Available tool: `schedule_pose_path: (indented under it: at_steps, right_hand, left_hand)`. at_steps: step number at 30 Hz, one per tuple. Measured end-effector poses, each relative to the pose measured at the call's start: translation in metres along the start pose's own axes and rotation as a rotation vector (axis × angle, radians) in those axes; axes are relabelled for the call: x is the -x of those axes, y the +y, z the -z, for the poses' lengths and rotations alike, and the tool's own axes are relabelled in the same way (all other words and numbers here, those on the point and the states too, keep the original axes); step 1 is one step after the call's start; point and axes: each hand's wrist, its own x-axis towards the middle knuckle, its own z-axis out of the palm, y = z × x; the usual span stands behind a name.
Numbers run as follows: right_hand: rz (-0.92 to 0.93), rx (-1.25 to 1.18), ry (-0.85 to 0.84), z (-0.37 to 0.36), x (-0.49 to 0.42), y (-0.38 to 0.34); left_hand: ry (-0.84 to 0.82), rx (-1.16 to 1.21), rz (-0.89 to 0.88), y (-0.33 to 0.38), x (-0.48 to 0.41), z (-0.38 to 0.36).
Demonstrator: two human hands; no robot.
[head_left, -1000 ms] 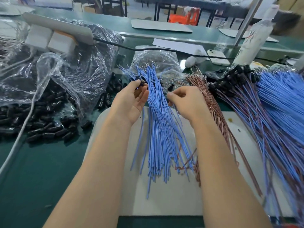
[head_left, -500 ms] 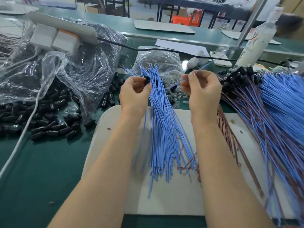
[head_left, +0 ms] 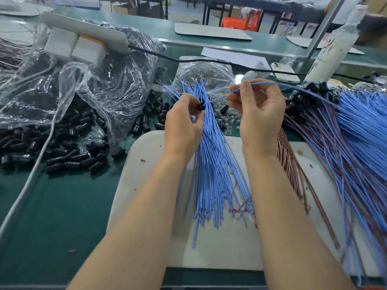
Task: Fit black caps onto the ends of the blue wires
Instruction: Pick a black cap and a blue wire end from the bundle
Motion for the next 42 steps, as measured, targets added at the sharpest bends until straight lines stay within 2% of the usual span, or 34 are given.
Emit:
schedule_pose_path:
  at_steps: [7,12,18,23,26,29,31,34,38,40,42]
  right_hand:
    - [0.011,0.05,-0.012,-0.001,0.001,0.002]
    - [-0.083,0.02,-0.05,-0.001,0.0,0.005]
    - [-0.162,-0.011,-0.02,0.005,-0.004,0.003]
    - [-0.198,0.198,-0.143,0.001,-0.002,0.007]
    - [-0.224,0.099,-0.162,0.0,0.0,0.006]
    - [-0.259,-0.037,-0.107,0.002,-0.002,0.004]
    - [-0.275,0.0,-0.106,0.003,-0.004,0.004]
    - [-0.31,0.072,-0.189,0.0,-0.003,0.006]
    - [-0.256,0.134,-0.343,-0.008,0.004,-0.001]
    - [-0.197,0.166,-0.39,-0.013,0.009,-0.009]
    - [-0.092,0.22,-0.423,-0.014,0.012,-0.018]
  left_hand:
    - [-0.033,-0.025,-0.051,0.001,0.001,-0.001]
    - [-0.078,-0.113,-0.127,0.001,0.003,-0.001]
    - [-0.107,-0.214,-0.229,0.005,0.004,0.0]
    - [-0.099,-0.214,-0.336,0.016,0.008,-0.001]
    - [-0.076,-0.121,-0.285,0.022,0.01,-0.001]
    - [-0.075,-0.084,-0.236,0.026,0.011,-0.001]
    - [-0.085,-0.099,-0.258,0.026,0.012,-0.002]
    - [-0.049,-0.093,-0.271,0.027,0.012,-0.002]
    - [-0.024,0.155,-0.168,0.037,0.011,0.004]
    - [-0.03,0.4,-0.028,0.044,0.008,0.007]
    - [-0.12,0.68,0.155,0.043,0.003,0.012]
